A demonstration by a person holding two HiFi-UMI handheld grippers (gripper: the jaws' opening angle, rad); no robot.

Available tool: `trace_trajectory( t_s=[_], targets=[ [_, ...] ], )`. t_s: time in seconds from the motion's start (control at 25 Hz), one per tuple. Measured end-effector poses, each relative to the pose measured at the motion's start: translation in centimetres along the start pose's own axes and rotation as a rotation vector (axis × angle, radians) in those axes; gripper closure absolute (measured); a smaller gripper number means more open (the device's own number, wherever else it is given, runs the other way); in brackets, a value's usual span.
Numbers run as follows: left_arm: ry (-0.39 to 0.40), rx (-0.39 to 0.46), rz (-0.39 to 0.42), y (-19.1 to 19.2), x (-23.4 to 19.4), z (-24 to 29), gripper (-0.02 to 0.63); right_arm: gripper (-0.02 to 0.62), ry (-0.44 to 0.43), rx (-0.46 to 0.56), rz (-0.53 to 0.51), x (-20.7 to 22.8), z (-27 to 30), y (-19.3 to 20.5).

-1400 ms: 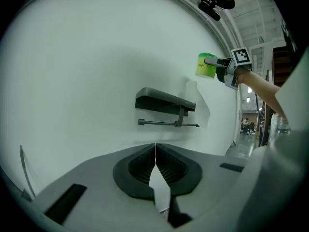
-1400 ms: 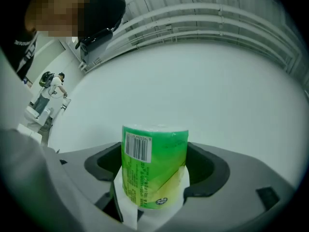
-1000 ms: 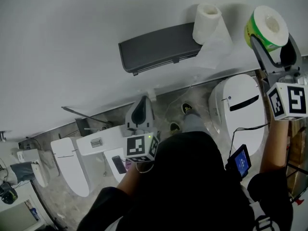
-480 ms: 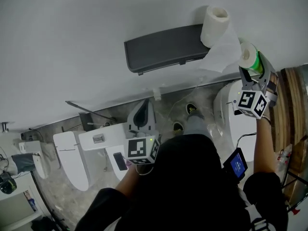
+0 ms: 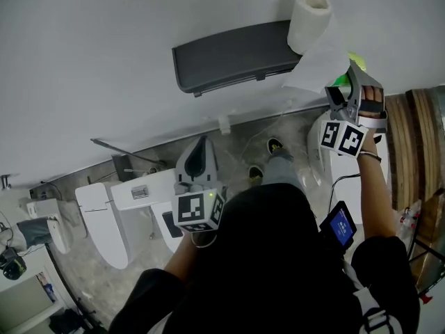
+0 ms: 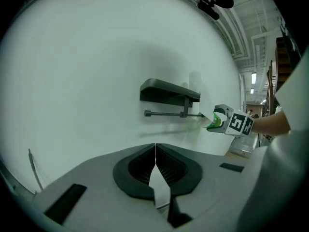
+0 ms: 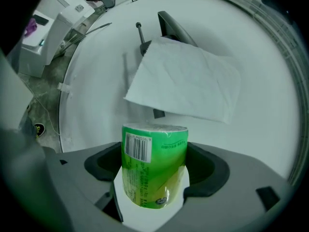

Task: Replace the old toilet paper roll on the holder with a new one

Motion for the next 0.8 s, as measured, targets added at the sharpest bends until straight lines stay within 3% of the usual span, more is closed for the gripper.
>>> trace_trajectory(
  t_s=[0.56,0.8],
  targets=[
    [-0.002,0.01,-0.009,0.0,0.0,-0.5,0.583,0.207,0.068,-0.014,-0.088,0.4,0.1,-2.2],
    [-0.005,0.018,-0.015,0.1,-0.2,-0.9,0.583,0.207,0.044,0.05,-0.163,-1.4,-0.1,-5.1]
  ],
)
Point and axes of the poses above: the fingertips, and each gripper's own axes: z forward along the fingers, x to its right, y out of its underside, the point moved 3 cm from there along -z, backward along the fingers, and after that the axes turned 7 degrees about z, right-handed, at the moved point
